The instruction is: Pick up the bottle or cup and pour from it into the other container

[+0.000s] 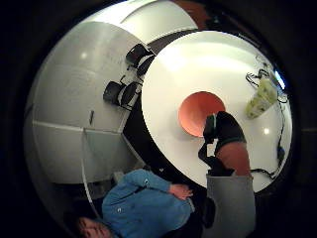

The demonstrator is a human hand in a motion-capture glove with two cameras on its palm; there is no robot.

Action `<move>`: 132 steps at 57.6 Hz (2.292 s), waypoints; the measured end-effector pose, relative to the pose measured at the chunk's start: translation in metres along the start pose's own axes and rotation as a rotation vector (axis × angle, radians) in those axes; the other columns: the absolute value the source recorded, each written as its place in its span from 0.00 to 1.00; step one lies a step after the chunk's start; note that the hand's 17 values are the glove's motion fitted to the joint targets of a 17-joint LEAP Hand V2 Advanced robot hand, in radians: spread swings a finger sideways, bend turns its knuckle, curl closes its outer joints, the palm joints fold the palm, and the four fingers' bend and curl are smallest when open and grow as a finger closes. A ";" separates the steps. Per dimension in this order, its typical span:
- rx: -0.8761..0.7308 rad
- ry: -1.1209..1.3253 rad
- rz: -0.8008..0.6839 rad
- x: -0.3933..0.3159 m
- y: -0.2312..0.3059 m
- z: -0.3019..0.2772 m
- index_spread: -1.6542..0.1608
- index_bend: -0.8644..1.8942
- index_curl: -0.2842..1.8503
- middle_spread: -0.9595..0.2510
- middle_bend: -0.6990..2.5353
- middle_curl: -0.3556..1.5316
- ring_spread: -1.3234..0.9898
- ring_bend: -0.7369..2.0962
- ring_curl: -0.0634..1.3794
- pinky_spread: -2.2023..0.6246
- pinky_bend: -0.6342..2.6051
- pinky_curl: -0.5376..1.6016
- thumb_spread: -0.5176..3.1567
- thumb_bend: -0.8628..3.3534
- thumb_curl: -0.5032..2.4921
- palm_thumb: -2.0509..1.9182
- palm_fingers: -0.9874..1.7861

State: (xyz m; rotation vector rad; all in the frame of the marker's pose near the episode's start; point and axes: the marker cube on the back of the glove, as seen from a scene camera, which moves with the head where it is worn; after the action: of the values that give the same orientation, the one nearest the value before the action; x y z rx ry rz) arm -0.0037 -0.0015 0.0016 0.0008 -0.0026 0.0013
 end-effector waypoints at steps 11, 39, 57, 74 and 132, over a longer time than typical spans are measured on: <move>0.007 0.001 0.003 -0.004 -0.008 0.002 0.74 0.39 0.22 0.78 0.27 0.25 0.63 0.36 0.13 0.84 0.31 0.31 0.33 0.29 0.25 0.70 0.47; 0.116 -0.058 0.048 0.043 0.015 -0.023 0.71 0.38 0.27 0.78 0.27 0.29 0.64 0.38 0.20 0.86 0.33 0.35 0.40 0.24 0.31 0.71 0.45; 0.189 -0.174 0.158 0.114 0.028 -0.062 0.71 0.38 0.29 0.79 0.27 0.31 0.64 0.38 0.21 0.86 0.32 0.35 0.43 0.21 0.32 0.71 0.45; 0.166 -0.263 0.193 0.174 0.032 -0.067 0.71 0.37 0.28 0.79 0.27 0.32 0.64 0.39 0.23 0.86 0.32 0.36 0.43 0.20 0.32 0.70 0.45; 0.038 -0.680 0.112 0.264 -0.025 0.046 0.68 0.36 0.22 0.83 0.27 0.33 0.65 0.43 0.25 0.87 0.37 0.38 0.39 0.20 0.28 0.64 0.33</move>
State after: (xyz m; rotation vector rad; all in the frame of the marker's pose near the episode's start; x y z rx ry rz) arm 0.2598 -0.0266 0.0479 0.0389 -0.6827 0.1134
